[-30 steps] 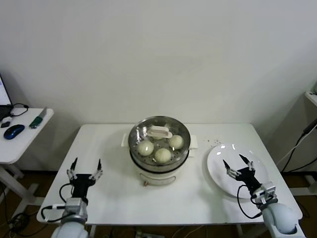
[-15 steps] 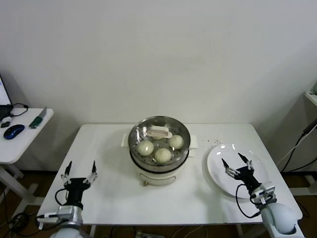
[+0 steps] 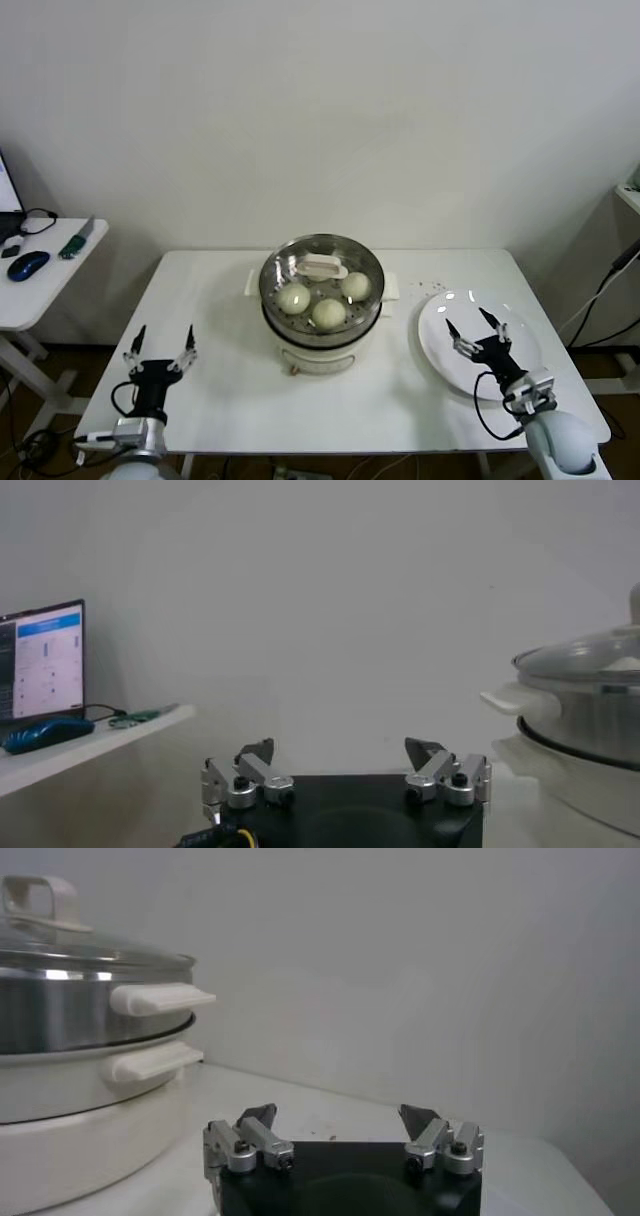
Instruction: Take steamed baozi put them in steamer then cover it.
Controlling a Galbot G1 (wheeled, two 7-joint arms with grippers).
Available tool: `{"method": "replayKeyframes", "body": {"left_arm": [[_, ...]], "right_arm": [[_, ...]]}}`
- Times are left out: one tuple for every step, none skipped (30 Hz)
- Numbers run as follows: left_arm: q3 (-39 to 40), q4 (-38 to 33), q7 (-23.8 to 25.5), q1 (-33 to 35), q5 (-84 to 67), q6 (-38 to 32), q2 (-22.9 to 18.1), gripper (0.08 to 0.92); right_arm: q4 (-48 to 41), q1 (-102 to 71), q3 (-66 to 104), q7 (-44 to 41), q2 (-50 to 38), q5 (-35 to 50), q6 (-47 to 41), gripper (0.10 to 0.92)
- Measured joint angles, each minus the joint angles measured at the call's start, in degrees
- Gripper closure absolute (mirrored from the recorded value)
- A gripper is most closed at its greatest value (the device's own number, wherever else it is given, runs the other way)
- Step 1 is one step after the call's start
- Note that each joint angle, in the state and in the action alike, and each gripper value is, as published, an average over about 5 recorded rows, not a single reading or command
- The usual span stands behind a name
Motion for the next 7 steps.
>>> {"method": "replayKeyframes", "body": {"left_arm": [[-0.01,-0.01,0.08,0.01,-0.03,0.0,-0.02,0.177],[0.0,-0.04,0.15,0.01,-0.05,0.0,-0.05,0.177],[0.0,-0.1,0.23,0.0,-0.07,0.03,-0.08,0.177],[0.01,-0.17,0.33,-0.02,-0.09,0.09,-0.11,0.177],[0.03,-0.25,0.44,-0.08,-0.1,0.15,-0.15,0.177],[0.04,-0.3,0.49,-0.11,-0.1,0.19,-0.17,0.177],[0.05,-0.33,0.53,-0.15,-0.11,0.24,-0.18,0.177]], "right_arm": [[0.03,-0.05,0.04,0.02,0.0,0.01,0.02,0.203],[0.04,-0.1,0.07,0.02,-0.01,0.03,0.05,0.203],[0.05,-0.14,0.09,0.03,-0.02,0.04,0.08,0.203],[0.05,-0.17,0.1,0.03,-0.02,0.05,0.11,0.203],[0.05,-0.19,0.09,0.03,-0.02,0.05,0.14,0.203],[0.05,-0.2,0.09,0.03,-0.02,0.04,0.16,0.203],[0.05,-0.2,0.08,0.03,-0.02,0.04,0.17,0.203]]}}
